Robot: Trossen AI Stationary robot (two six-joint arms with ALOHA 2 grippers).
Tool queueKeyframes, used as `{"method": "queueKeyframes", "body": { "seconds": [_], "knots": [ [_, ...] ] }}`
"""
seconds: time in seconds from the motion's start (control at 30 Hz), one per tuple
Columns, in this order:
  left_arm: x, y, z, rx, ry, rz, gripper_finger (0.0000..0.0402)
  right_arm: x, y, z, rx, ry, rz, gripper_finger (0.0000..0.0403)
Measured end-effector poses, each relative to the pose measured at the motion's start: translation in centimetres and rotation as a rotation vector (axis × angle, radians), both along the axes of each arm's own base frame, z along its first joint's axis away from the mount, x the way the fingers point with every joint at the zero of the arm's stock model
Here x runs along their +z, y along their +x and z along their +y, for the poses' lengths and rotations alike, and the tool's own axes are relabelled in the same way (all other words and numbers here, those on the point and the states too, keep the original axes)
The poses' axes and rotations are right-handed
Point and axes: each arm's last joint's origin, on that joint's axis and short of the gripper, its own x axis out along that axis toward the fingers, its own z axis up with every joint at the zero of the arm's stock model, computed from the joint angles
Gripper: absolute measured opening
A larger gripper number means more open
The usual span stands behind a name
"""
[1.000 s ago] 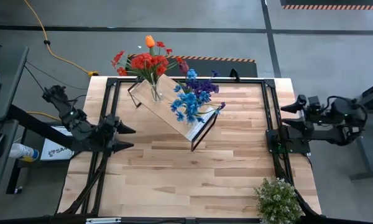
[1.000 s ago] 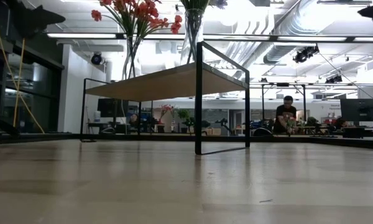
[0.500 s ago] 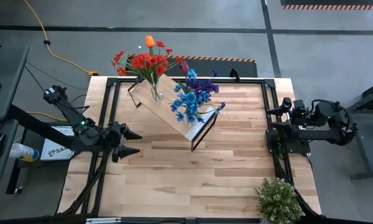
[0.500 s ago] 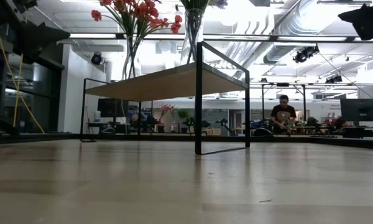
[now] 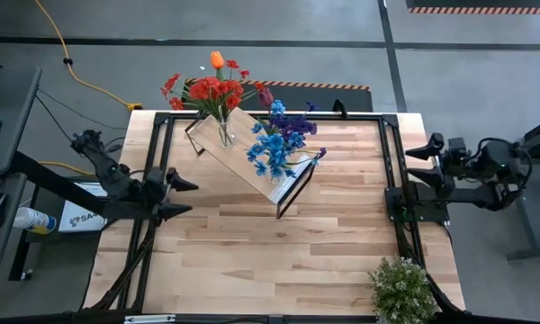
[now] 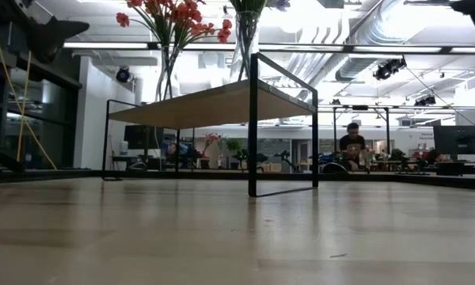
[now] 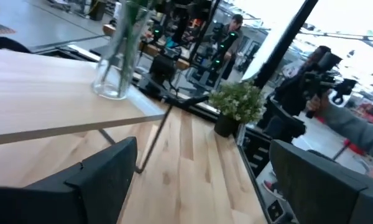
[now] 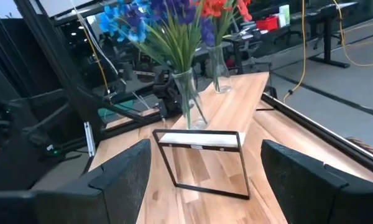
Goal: Pick and place flowers into a vace then onto a shelf
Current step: Return to Home Position
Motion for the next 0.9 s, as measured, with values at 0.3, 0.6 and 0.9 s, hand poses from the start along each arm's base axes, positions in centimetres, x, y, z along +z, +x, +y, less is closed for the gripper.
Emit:
{"method": "queueKeyframes", "body": {
  "seconds": [0.3,0.6,0.9],
  "knots": [
    [-1.3,0.2,0.1,0.071,0.007,0.017,0.0399,-0.9,0.9,-0.1,-0.031,0.04,0.04,0.0293],
    [-3.2,0.4,0.1,0.17,0.007,0.035,0.0399,-3.0,4.5,-0.3,-0.069,-0.01,0.002,0.0293],
    [-3.6,-0.1,0.7,0.232,0.039,-0.004,0.0399,-3.7,5.2,-0.4,-0.082,-0.013,0.011,0.0293]
  ]
}}
